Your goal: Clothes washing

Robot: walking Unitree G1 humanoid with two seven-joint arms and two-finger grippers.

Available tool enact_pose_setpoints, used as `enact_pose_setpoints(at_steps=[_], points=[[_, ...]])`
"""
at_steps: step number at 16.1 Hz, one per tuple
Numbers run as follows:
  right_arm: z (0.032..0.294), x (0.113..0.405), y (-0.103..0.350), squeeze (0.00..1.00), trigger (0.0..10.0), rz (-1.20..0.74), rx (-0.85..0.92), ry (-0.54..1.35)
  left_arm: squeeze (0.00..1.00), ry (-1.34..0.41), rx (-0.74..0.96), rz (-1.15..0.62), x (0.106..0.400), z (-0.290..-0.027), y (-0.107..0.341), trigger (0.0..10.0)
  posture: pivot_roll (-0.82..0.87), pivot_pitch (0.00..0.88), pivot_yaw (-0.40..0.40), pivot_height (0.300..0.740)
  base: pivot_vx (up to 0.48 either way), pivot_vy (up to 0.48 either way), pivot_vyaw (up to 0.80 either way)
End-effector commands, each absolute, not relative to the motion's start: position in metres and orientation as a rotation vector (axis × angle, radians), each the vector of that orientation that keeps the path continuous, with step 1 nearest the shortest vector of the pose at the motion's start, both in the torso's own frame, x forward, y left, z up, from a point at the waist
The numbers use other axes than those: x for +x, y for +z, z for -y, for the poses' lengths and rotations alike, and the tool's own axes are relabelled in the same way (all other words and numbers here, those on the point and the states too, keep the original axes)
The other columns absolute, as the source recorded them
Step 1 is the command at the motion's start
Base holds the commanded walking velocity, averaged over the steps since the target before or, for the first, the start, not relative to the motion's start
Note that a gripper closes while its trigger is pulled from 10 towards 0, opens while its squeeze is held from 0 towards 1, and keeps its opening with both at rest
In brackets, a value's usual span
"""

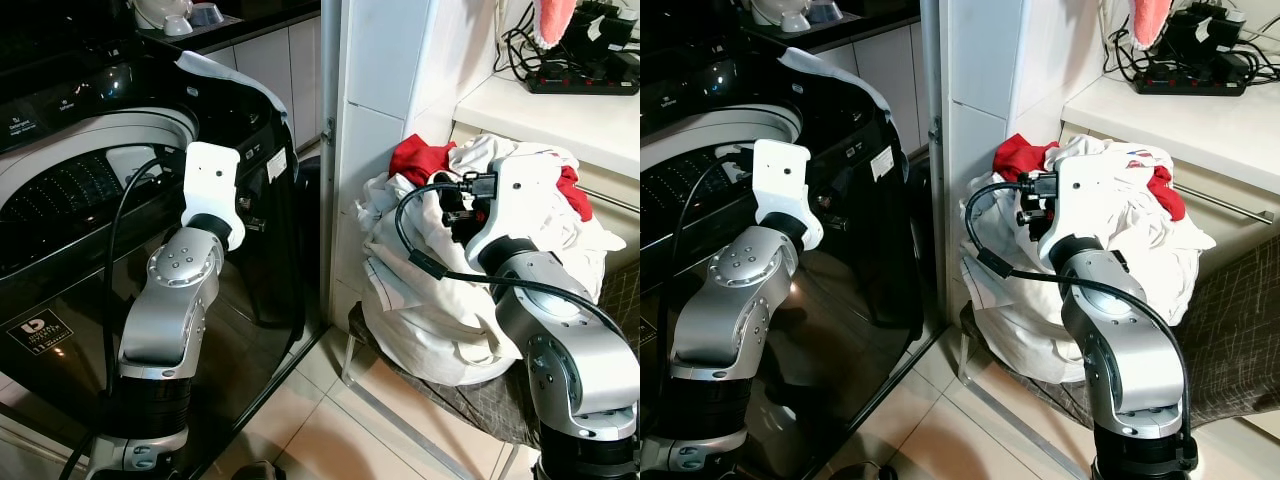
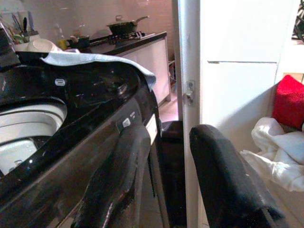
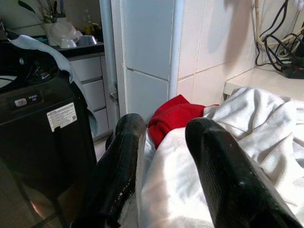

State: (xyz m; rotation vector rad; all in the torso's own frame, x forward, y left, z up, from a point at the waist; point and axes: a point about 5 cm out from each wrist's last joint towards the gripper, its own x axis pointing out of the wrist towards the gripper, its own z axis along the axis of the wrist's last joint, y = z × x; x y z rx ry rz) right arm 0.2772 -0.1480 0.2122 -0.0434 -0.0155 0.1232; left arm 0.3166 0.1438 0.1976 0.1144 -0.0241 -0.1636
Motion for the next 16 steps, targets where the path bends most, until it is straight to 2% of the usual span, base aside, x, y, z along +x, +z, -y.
enact_pose_setpoints(at_steps=[1, 7, 8, 10, 12, 14, 16], points=[[0.147, 0.277, 0.213, 0.0, 10.0, 0.019, -0.047, 0.127, 0.0, -0.161, 0.124, 0.046, 0.316, -0.145, 0.203, 10.0, -0.04, 0.0, 0.057, 0.74, 0.0, 0.0, 0.0], [0.147, 0.277, 0.213, 0.0, 10.0, 0.019, -0.047, 0.127, 0.0, -0.161, 0.124, 0.046, 0.316, -0.145, 0.203, 10.0, -0.04, 0.0, 0.057, 0.74, 0.0, 0.0, 0.0], [0.147, 0.276, 0.213, 0.0, 10.0, 0.02, -0.054, 0.13, 0.0, -0.161, 0.123, 0.046, 0.316, -0.145, 0.203, 10.0, 0.0, 0.0, 0.0, 0.74, 0.0, 0.0, 0.0], [0.156, 0.288, 0.226, 0.0, 10.0, 0.145, -0.085, 0.044, 0.0, -0.059, 0.165, 0.116, 0.314, -0.159, 0.208, 10.0, 0.01, 0.0, 0.017, 0.74, 0.0, 0.0, 0.0], [0.158, 0.289, 0.227, 0.0, 10.0, 0.169, -0.108, 0.029, 0.0, -0.026, 0.154, 0.116, 0.315, -0.163, 0.207, 10.0, 0.01, 0.0, 0.018, 0.74, 0.0, 0.0, 0.0], [0.158, 0.287, 0.22, 0.0, 10.0, 0.123, -0.047, 0.076, 0.0, -0.116, 0.164, 0.143, 0.312, -0.156, 0.21, 10.0, 0.01, 0.0, 0.028, 0.74, 0.0, 0.0, 0.0], [0.155, 0.284, 0.211, 0.0, 10.0, 0.098, -0.062, 0.128, 0.0, -0.125, 0.139, 0.155, 0.312, -0.155, 0.204, 10.0, -0.01, 0.0, 0.05, 0.74, 0.0, 0.0, 0.0]])
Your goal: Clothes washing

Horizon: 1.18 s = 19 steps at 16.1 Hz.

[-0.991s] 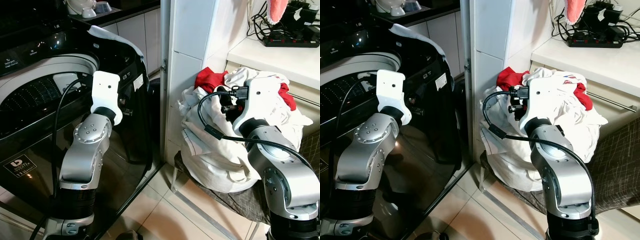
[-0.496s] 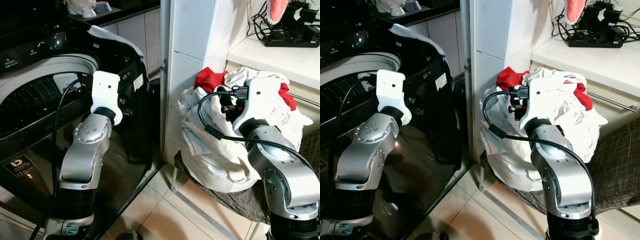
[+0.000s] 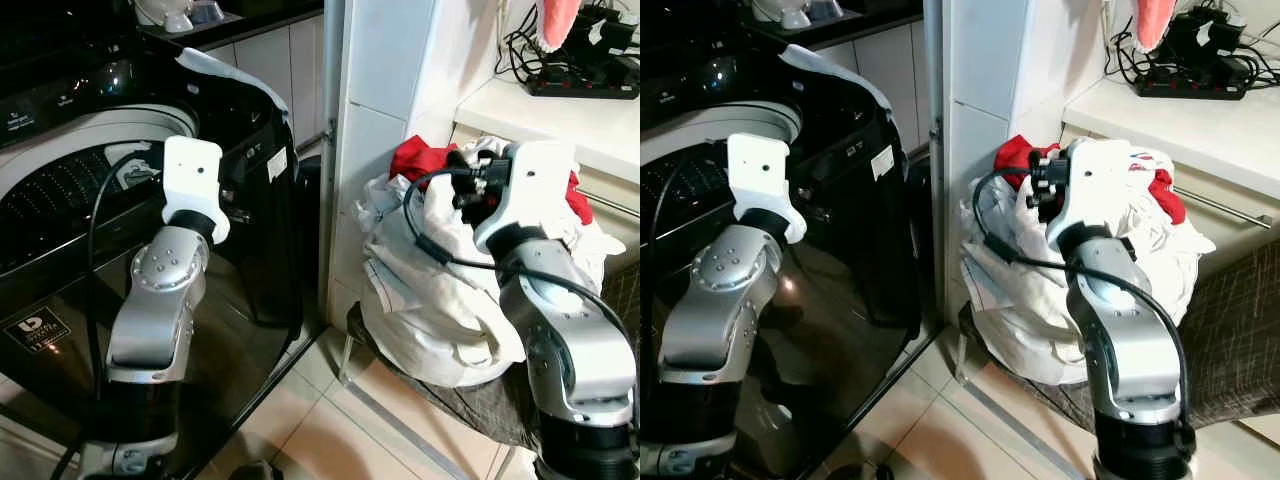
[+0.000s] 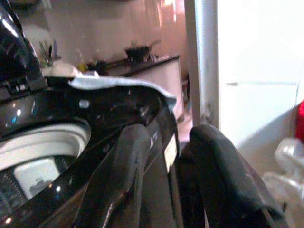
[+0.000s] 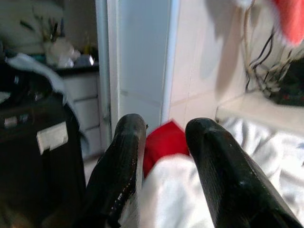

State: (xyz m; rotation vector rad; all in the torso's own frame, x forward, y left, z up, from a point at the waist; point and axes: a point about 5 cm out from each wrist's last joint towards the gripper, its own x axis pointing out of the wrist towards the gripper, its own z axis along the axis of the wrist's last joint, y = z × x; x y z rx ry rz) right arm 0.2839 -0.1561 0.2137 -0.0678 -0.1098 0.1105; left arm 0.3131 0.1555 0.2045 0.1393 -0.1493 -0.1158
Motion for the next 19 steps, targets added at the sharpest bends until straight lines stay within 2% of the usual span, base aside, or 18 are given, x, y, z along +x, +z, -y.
enact_pose_setpoints(at_steps=[1, 3, 6, 19], points=[[0.154, 0.282, 0.208, 0.0, 10.0, 0.098, -0.076, 0.134, 0.0, -0.109, 0.121, 0.147, 0.314, -0.157, 0.199, 10.0, -0.03, 0.0, 0.058, 0.74, 0.0, 0.0, 0.0], [0.153, 0.279, 0.211, 0.0, 10.0, 0.122, -0.048, 0.128, 0.0, -0.147, 0.113, 0.165, 0.314, -0.155, 0.202, 10.0, -0.04, 0.0, 0.065, 0.74, 0.129, 0.0, 0.0], [0.156, 0.28, 0.212, 0.0, 10.0, 0.125, -0.048, 0.112, 0.0, -0.154, 0.123, 0.192, 0.316, -0.151, 0.209, 10.0, -0.04, 0.0, 0.054, 0.74, 0.296, 0.0, -0.51], [0.154, 0.284, 0.218, 0.0, 10.0, 0.132, -0.094, 0.176, 0.0, -0.112, 0.128, 0.214, 0.316, -0.155, 0.211, 10.0, -0.02, 0.0, 0.039, 0.74, 0.302, 0.0, 0.0]])
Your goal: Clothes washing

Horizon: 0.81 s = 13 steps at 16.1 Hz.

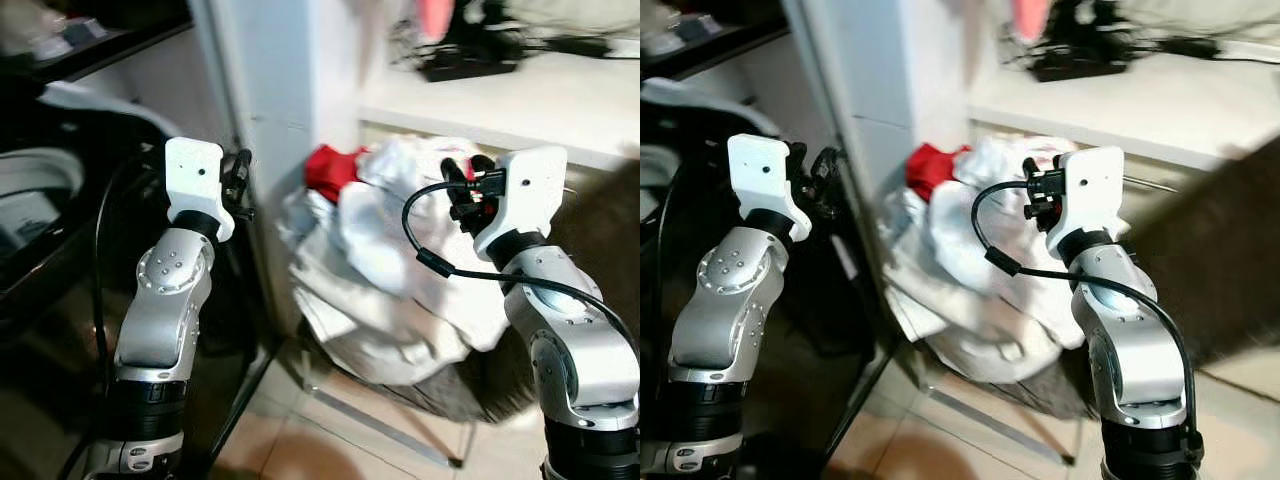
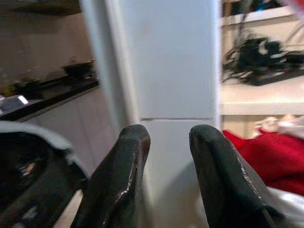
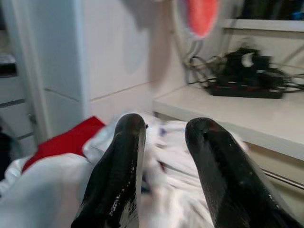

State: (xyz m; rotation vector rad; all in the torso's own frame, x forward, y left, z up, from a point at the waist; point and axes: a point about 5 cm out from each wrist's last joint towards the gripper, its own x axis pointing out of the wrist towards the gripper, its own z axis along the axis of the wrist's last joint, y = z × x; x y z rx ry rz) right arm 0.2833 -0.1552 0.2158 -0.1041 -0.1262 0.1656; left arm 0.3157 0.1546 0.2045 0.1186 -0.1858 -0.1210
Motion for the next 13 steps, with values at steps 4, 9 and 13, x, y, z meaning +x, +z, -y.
enact_pose_setpoints(at_steps=[4, 9, 13], points=[[0.1522, 0.2813, 0.2156, 0.0, 10.0, 0.128, -0.092, 0.179, 0.0, -0.117, 0.134, 0.216, 0.3164, -0.1553, 0.2123, 10.0, -0.02, 0.0, 0.046, 0.74, 0.354, 0.0, 0.0], [0.1521, 0.2774, 0.2128, 0.0, 10.0, 0.119, -0.086, 0.171, 0.0, -0.139, 0.136, 0.206, 0.317, -0.1531, 0.2107, 10.0, -0.03, 0.0, 0.065, 0.74, 0.354, 0.0, 0.0], [0.1535, 0.275, 0.2117, 0.0, 10.0, 0.114, -0.085, 0.16, 0.0, -0.151, 0.133, 0.205, 0.3172, -0.1507, 0.2103, 10.0, -0.04, 0.0, 0.073, 0.74, 0.365, 0.0, 0.0]])
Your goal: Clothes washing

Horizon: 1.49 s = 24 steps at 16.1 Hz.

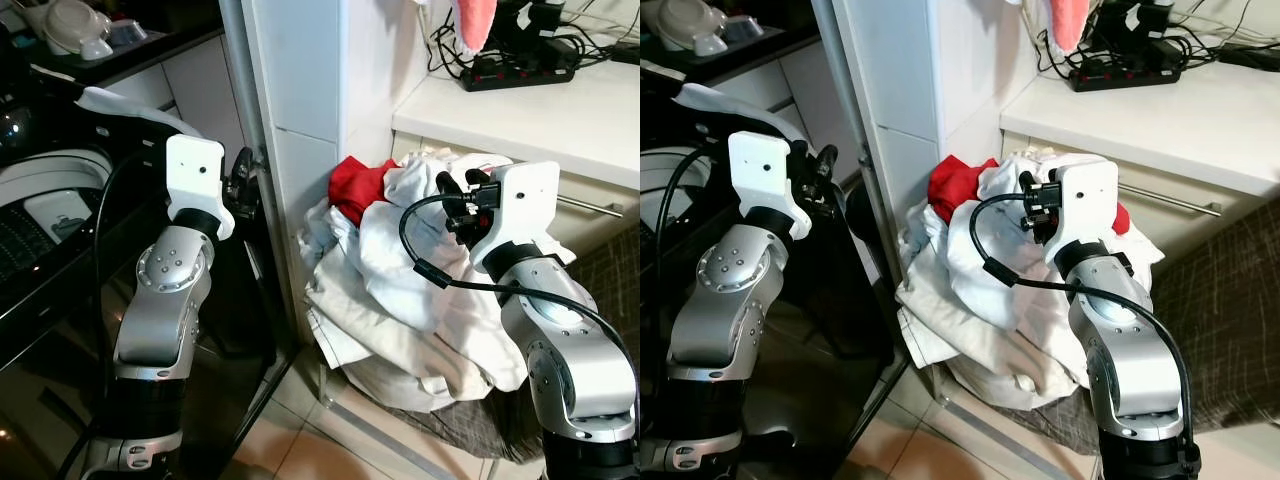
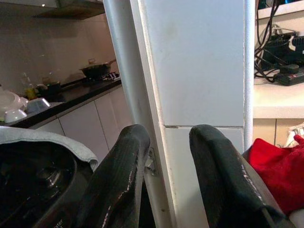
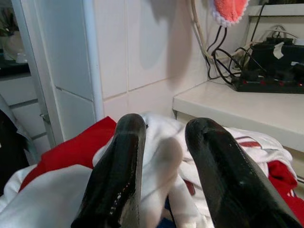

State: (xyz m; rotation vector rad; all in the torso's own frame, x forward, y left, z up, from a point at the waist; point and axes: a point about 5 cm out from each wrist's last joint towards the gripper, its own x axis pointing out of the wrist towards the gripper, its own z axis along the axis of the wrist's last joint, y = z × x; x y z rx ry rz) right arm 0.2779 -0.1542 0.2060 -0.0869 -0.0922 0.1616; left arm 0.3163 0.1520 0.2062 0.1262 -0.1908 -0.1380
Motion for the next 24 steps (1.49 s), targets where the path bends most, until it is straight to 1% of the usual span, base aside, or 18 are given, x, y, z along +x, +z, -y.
enact_pose_setpoints(at_steps=[1, 22, 24], points=[[0.1535, 0.275, 0.2117, 0.0, 10.0, 0.114, -0.085, 0.16, 0.0, -0.152, 0.132, 0.205, 0.3172, -0.1506, 0.2104, 10.0, -0.04, 0.0, 0.073, 0.74, 0.368, 0.0, 0.0], [0.1486, 0.2724, 0.2093, 0.0, 10.0, 0.102, -0.078, 0.174, 0.0, -0.17, 0.133, 0.207, 0.3158, -0.1496, 0.2096, 10.0, -0.04, 0.0, 0.075, 0.74, 0.356, 0.0, 0.0], [0.1491, 0.2724, 0.2102, 0.0, 10.0, 0.106, -0.075, 0.171, 0.0, -0.167, 0.122, 0.211, 0.3158, -0.1497, 0.2094, 10.0, -0.04, 0.0, 0.076, 0.74, 0.156, 0.0, 0.0]])
